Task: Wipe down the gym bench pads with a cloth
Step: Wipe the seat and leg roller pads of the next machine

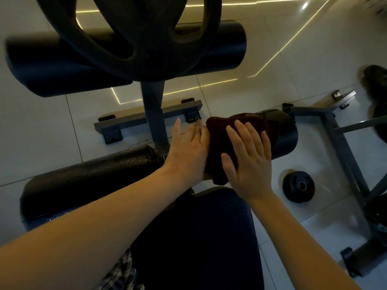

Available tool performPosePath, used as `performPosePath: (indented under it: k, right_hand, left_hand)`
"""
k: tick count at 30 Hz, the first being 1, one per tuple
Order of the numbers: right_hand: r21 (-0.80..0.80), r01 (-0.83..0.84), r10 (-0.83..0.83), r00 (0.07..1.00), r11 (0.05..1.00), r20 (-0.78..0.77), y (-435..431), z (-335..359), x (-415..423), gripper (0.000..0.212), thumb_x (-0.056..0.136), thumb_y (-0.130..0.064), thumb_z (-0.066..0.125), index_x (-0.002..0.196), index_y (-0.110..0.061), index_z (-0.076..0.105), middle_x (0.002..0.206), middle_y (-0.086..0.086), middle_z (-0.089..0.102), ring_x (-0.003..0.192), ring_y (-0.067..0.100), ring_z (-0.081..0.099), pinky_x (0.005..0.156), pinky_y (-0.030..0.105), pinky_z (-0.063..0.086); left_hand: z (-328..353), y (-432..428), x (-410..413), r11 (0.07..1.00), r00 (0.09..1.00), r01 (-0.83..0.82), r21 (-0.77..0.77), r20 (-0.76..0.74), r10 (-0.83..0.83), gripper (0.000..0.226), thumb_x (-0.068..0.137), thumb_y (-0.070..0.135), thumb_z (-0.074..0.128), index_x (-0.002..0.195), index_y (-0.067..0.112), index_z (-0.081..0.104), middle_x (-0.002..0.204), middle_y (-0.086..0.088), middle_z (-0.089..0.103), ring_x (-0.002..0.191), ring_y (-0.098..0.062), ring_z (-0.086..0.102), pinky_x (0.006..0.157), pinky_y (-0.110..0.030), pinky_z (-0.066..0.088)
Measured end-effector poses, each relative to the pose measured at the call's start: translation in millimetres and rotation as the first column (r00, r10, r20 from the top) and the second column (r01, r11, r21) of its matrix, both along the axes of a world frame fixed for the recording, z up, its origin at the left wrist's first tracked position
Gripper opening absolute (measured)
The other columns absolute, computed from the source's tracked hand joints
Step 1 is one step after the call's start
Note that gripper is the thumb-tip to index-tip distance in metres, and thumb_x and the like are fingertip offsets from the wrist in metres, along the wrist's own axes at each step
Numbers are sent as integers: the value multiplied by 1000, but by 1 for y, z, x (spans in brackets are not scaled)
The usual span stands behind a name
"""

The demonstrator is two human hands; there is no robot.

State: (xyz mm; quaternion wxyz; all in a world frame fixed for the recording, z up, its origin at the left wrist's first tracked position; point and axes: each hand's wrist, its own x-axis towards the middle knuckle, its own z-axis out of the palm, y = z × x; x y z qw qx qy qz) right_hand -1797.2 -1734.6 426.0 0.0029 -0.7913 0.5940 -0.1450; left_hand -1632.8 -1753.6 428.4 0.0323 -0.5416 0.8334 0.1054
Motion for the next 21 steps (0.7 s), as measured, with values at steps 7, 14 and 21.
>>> performPosePath:
  k: [7, 14, 21]
  right_hand:
    - [423, 34, 71, 971, 905, -230, -88, 35, 3, 58, 88, -60, 20, 104, -24, 62, 98, -1, 64, 92, 17, 56, 95, 35, 31]
    - [228, -13, 40, 992, 974, -116, -35, 23, 1, 52, 98, -46, 21, 132, -22, 53, 137, -2, 54, 133, 19, 41, 116, 44, 17]
    - [33, -8, 7, 1000, 999, 20, 31, -14, -7, 53, 102, -43, 25, 147, -16, 29, 156, 8, 25, 148, 27, 16, 120, 49, 7]
  left_hand:
    - [-5, -2, 2, 999, 998, -14, 45, -53, 16, 116, 62, 79, 66, 141, -1, 36, 142, -20, 45, 133, -35, 42, 114, -61, 12]
    - [-1, -3, -1, 997, 993, -7, 78, -120, 16, 116, 69, 72, 65, 148, 6, 13, 151, -10, 30, 134, -26, 36, 113, -42, 26]
    - [-4, -2, -4, 1000, 1000, 1, 31, -7, -1, 109, 77, 72, 57, 150, 8, 7, 151, -8, 28, 139, -26, 29, 117, -51, 15]
